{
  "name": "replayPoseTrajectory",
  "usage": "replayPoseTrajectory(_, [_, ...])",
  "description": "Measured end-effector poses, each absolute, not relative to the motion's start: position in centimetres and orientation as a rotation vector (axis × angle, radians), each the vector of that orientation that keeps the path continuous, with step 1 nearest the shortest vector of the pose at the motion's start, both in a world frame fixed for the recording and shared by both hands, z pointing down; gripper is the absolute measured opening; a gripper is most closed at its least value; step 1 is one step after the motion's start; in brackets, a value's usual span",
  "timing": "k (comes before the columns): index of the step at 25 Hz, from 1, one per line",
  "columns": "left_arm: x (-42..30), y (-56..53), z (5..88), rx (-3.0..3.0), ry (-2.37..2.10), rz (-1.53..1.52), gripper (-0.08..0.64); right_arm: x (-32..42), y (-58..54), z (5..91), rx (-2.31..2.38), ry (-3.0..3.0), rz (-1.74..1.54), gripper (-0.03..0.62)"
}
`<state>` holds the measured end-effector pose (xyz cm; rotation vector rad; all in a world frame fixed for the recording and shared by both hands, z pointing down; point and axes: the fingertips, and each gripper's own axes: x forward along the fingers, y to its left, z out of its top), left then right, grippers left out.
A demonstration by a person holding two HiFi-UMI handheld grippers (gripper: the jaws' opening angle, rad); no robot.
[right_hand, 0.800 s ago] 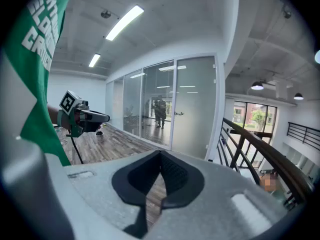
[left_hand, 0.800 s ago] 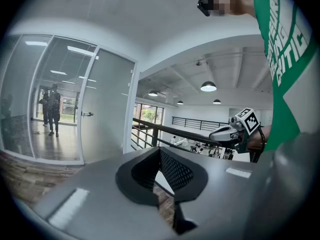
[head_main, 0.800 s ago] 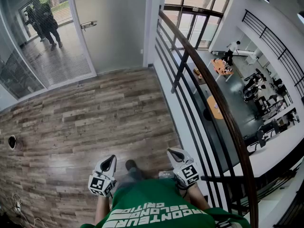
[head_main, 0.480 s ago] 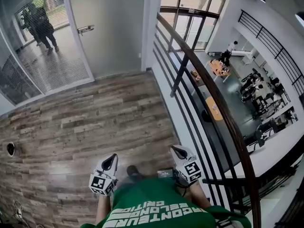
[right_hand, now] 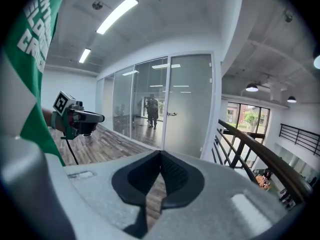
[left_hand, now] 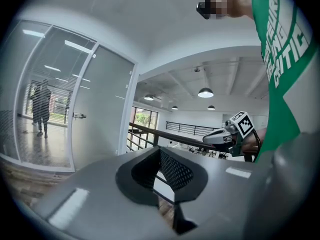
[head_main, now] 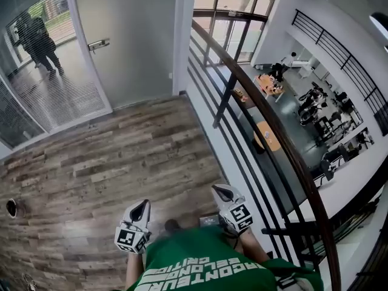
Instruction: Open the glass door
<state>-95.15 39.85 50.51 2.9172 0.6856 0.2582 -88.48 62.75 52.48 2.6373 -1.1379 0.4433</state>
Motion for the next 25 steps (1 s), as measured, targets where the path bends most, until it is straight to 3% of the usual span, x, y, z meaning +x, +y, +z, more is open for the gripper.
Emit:
replayPoseTrajectory(11, [-91.3, 39.2, 51.4, 2.858, 0.838, 0.337, 0.011, -86.3, 61.0, 53.3, 2.675, -1.060, 0.551, -0.006])
replayPoseTrajectory(25, [-80.3, 38.5, 51.6, 2.897, 0.826, 0.365, 0.012, -73.6, 59.4, 53.4, 2.685, -1.129, 0.520, -0.006])
